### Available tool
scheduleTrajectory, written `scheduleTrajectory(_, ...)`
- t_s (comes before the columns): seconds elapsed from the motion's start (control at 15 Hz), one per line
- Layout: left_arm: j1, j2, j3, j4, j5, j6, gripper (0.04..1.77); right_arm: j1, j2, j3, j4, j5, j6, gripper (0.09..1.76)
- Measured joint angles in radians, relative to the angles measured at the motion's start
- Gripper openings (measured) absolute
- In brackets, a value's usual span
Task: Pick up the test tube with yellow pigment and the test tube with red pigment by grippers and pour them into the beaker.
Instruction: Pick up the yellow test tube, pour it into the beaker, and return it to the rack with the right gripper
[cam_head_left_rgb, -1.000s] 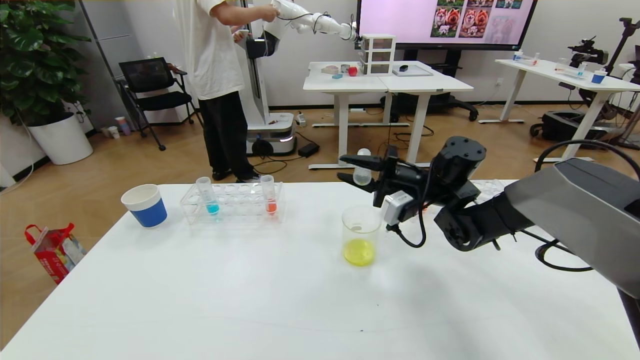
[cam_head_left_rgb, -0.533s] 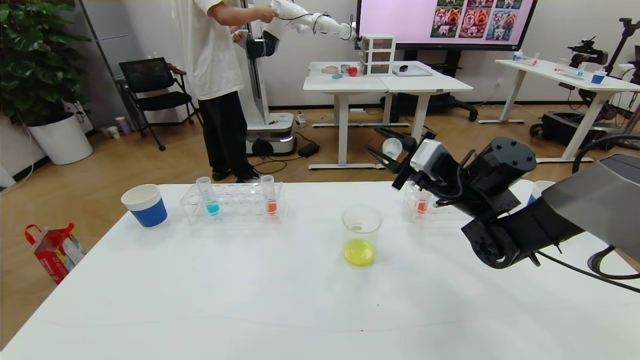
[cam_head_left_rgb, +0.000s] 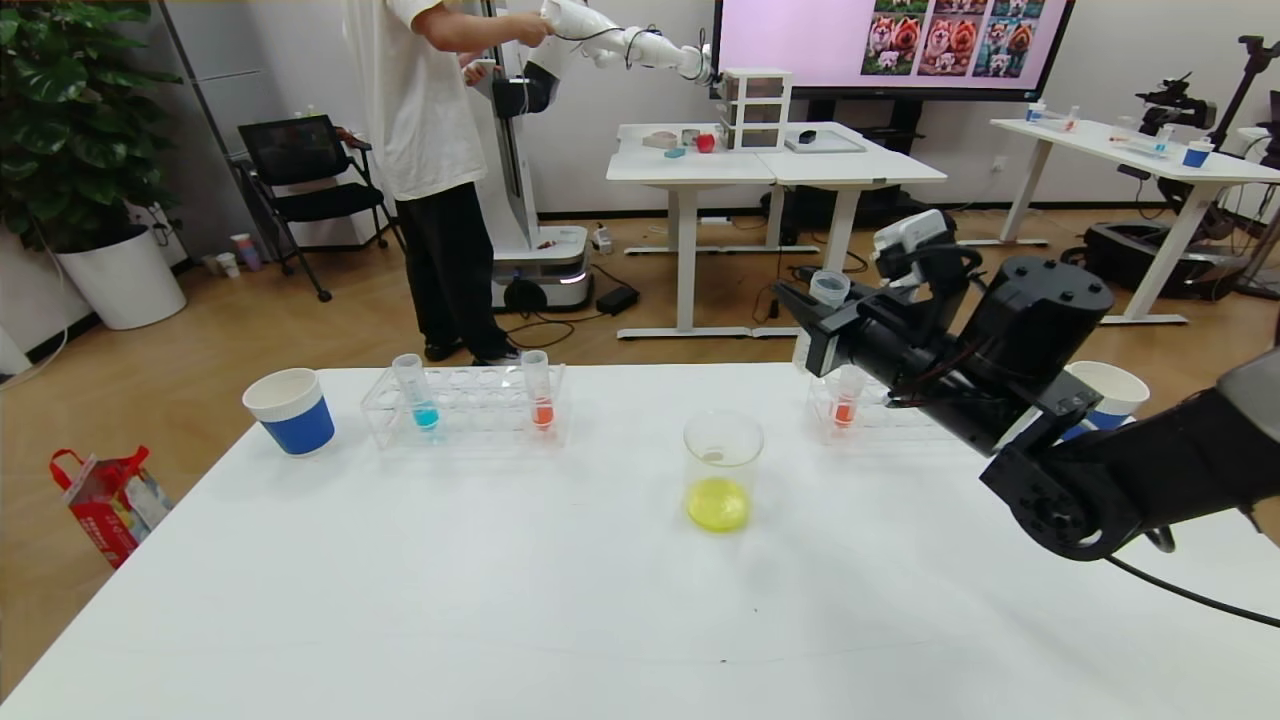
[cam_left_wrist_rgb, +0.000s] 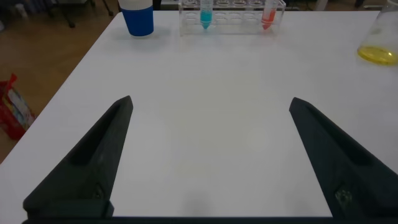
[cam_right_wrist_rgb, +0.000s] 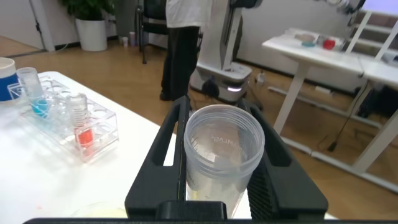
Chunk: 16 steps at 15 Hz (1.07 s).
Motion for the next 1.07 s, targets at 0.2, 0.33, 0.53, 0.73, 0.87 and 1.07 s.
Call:
scheduleTrajectory(0.2,0.000,0.000,0.000,0.000,0.000,0.000,1.75,-0.048,-0.081,0.017,0.133,-0.003,0.049,0.53)
scheduleTrajectory(0.33,0.000,0.000,0.000,0.000,0.000,0.000,1.75,-0.085,-0.117,0.026,0.208,-0.003,0.050,0.53)
scheduleTrajectory(0.53,0.000,0.000,0.000,0.000,0.000,0.000,1.75,-0.187,-0.145,0.014,0.235,-0.004,0.046,0.53)
scheduleTrajectory(0.73,0.000,0.000,0.000,0.000,0.000,0.000,1.75,-0.341,-0.143,-0.019,0.267,-0.006,0.043,0.53)
scheduleTrajectory(0.87,0.000,0.000,0.000,0.000,0.000,0.000,1.75,-0.446,-0.131,-0.060,0.325,-0.006,0.043,0.53)
scheduleTrajectory(1.07,0.000,0.000,0.000,0.000,0.000,0.000,1.75,-0.586,-0.082,-0.134,0.346,-0.004,0.042,0.53)
